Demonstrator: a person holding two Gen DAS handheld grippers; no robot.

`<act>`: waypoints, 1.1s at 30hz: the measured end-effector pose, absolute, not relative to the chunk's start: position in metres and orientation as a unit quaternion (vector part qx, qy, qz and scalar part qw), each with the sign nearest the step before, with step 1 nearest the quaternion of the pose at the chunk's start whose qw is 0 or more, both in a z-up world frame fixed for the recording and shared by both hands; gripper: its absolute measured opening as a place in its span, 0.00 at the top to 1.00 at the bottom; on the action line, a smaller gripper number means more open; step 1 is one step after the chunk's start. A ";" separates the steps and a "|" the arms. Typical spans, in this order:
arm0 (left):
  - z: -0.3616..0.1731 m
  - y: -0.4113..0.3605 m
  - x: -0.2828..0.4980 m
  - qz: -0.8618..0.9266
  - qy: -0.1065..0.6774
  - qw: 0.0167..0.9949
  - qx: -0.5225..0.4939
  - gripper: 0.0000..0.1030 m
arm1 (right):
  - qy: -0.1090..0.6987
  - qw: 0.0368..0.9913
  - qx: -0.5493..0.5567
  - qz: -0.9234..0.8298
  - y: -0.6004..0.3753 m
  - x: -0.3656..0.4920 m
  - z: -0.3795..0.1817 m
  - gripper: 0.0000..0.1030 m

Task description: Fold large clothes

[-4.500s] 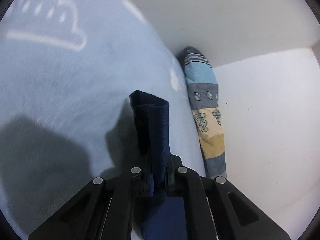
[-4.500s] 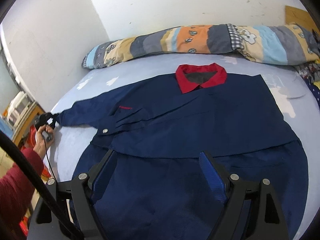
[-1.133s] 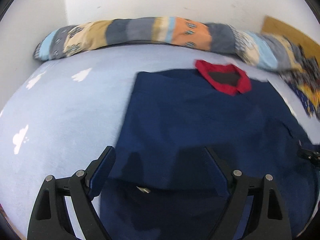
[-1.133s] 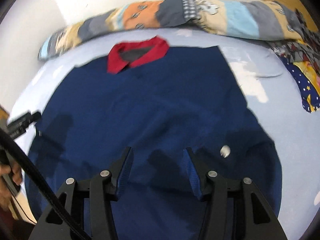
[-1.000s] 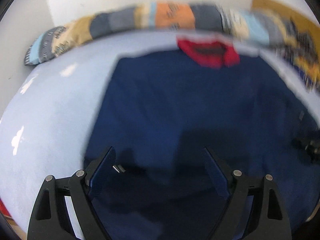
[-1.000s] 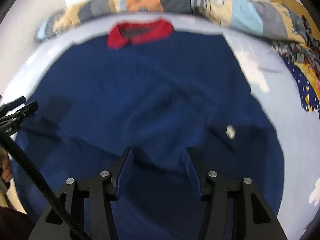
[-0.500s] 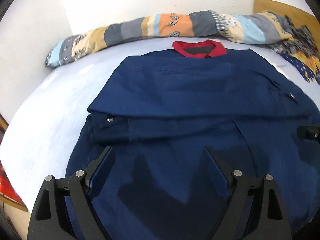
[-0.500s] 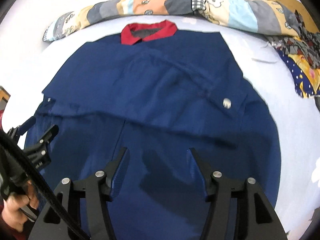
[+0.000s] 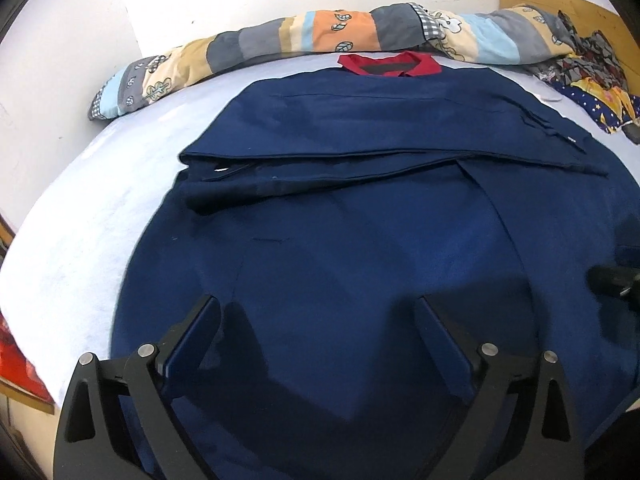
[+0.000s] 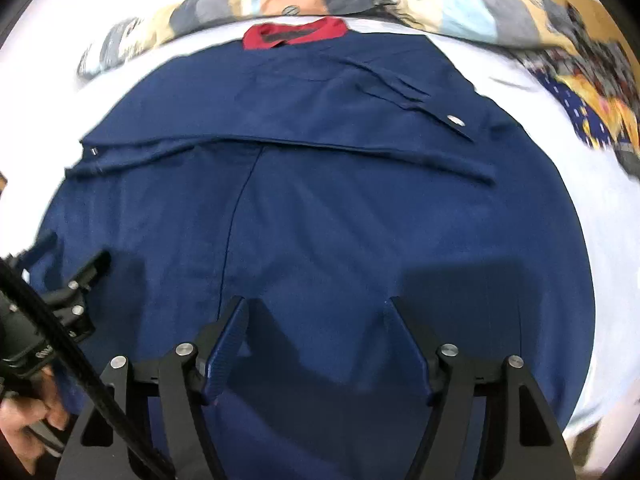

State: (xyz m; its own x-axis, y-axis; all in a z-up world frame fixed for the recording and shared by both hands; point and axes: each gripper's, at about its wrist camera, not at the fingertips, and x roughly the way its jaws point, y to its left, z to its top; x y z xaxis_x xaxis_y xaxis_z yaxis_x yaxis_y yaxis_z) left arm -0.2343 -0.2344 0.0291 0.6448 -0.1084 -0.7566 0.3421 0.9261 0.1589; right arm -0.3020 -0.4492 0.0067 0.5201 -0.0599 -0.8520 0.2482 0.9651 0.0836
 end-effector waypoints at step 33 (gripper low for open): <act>0.025 -0.026 -0.261 -0.177 0.592 0.773 -0.144 0.37 | 0.424 0.788 0.432 -0.109 -0.602 -0.474 0.002 0.27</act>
